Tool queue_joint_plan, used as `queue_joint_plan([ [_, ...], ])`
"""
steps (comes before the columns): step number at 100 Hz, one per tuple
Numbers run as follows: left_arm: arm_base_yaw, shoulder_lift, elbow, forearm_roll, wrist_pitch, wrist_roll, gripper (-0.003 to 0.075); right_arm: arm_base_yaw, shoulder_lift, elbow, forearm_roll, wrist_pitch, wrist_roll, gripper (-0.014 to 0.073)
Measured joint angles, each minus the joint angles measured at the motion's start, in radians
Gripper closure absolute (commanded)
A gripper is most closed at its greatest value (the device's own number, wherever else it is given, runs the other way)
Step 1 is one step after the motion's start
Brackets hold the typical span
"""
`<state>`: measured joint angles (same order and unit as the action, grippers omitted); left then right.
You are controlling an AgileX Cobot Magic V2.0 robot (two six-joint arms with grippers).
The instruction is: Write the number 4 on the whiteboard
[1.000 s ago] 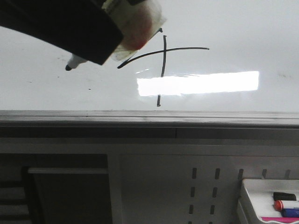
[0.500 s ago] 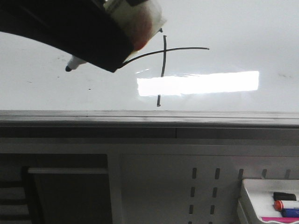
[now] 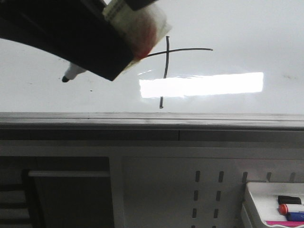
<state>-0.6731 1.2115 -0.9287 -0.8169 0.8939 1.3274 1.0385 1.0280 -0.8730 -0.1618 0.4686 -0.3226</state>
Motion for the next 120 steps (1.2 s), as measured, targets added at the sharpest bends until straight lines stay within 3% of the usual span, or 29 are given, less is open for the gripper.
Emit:
queue_joint_plan([
  [5,0.000,0.000,0.000,0.000,-0.008,-0.014,0.0741,0.000,0.000,-0.001,-0.004,-0.002,0.000,0.0095],
  [10,0.000,0.000,0.000,0.000,-0.022,-0.023,0.0741,0.002,0.000,-0.001,-0.005,-0.002,0.000,0.0038],
  [23,0.000,0.000,0.007,-0.002,-0.054,-0.043,0.0741,0.002,-0.019,-0.001,-0.006,-0.014,0.000,0.0044],
  [39,0.000,0.000,0.079,-0.040,-0.157,-0.078,0.0741,-0.005,-0.087,-0.001,-0.006,-0.023,0.015,0.0199],
  [61,0.000,0.001,0.227,-0.304,-0.533,-0.095,0.0741,-0.100,-0.148,-0.001,-0.006,0.053,0.083,0.0666],
  [85,0.003,0.043,0.248,-0.513,-0.876,-0.101,0.0741,-0.132,-0.161,-0.001,-0.006,0.076,0.093,0.0658],
  [120,0.004,0.194,0.141,-0.654,-1.045,-0.103,0.0741,-0.132,-0.161,-0.001,-0.006,0.066,0.113,0.0658],
])
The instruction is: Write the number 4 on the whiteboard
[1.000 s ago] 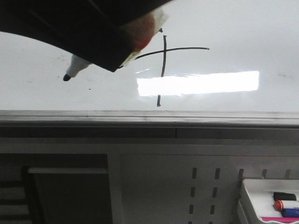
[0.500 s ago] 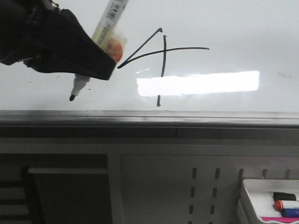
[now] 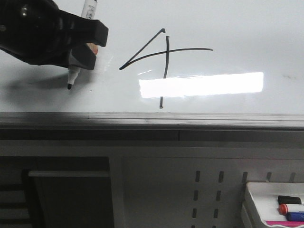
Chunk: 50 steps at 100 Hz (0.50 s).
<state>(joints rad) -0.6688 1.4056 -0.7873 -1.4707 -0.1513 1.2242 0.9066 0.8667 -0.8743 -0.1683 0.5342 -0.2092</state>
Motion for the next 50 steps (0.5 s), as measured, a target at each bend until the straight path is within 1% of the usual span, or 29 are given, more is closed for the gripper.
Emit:
queue_joint_plan([
  [25,0.000,0.074,-0.090,-0.089,-0.021,-0.002,0.0741,0.000,0.000,0.000,0.007,-0.003,0.019,0.0658],
  [50,-0.004,0.087,-0.104,-0.117,-0.029,-0.002,0.0740,0.000,0.000,0.000,0.009,-0.005,0.022,0.0658],
])
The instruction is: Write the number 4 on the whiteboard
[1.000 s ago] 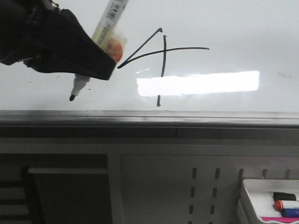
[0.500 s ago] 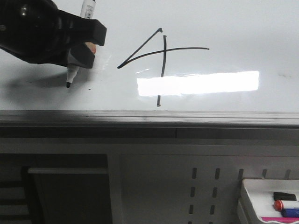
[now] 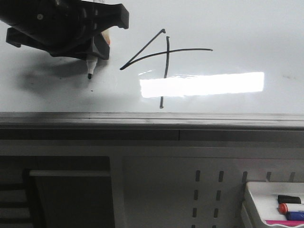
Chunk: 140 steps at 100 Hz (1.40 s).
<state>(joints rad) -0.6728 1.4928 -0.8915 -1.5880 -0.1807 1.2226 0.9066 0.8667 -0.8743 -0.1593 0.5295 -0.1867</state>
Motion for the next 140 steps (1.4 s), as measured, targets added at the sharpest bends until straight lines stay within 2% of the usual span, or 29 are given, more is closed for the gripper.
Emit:
queue_joint_plan([
  [16,0.000,0.002,0.000,-0.002,0.000,0.000,0.0729,0.000,0.000,0.000,0.000,0.000,0.002,0.0658],
  [23,0.000,0.002,0.000,-0.002,0.000,0.000,0.0673,0.000,0.000,0.000,0.000,0.000,0.002,0.0658],
  [35,-0.001,0.004,0.000,-0.002,-0.002,0.000,0.0532,0.000,0.000,0.000,0.001,0.000,0.002,0.0658],
  [40,-0.001,0.009,0.000,-0.002,-0.004,0.000,0.0505,0.000,0.000,0.000,0.001,0.000,0.003,0.0658],
  [69,-0.004,0.024,-0.009,-0.031,-0.006,0.000,0.0493,0.000,0.000,0.000,0.001,0.000,0.003,0.0658],
  [79,-0.004,0.026,-0.009,-0.033,-0.006,0.000,0.0463,0.000,0.000,0.000,0.001,0.000,0.003,0.0658],
  [94,-0.008,0.026,-0.011,-0.033,0.001,0.000,0.0310,0.000,0.000,0.000,0.001,0.000,0.003,0.0658],
  [101,-0.012,0.026,-0.014,-0.033,0.010,0.000,0.0265,0.000,0.000,0.000,0.001,0.000,0.003,0.0658],
  [140,-0.012,0.027,-0.015,-0.033,0.030,0.000,0.0246,0.000,0.000,0.000,0.001,0.000,0.003,0.0658],
])
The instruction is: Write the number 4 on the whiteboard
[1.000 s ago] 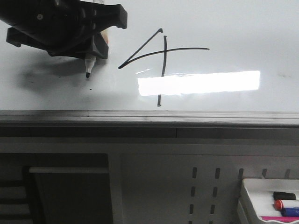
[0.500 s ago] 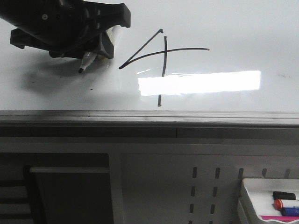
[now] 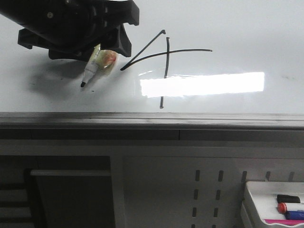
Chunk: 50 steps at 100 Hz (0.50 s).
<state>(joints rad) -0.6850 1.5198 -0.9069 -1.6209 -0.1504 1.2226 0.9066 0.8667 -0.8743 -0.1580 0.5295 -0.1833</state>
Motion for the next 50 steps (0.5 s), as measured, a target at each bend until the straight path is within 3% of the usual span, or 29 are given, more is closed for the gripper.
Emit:
queue_joint_plan([
  [12,0.000,-0.013,0.000,0.002,0.004,0.000,0.0218,0.000,0.000,0.000,0.000,0.000,0.000,0.0658],
  [50,0.017,-0.203,0.019,0.024,-0.059,0.006,0.0231,-0.051,-0.067,0.000,-0.019,0.000,0.001,0.0658],
])
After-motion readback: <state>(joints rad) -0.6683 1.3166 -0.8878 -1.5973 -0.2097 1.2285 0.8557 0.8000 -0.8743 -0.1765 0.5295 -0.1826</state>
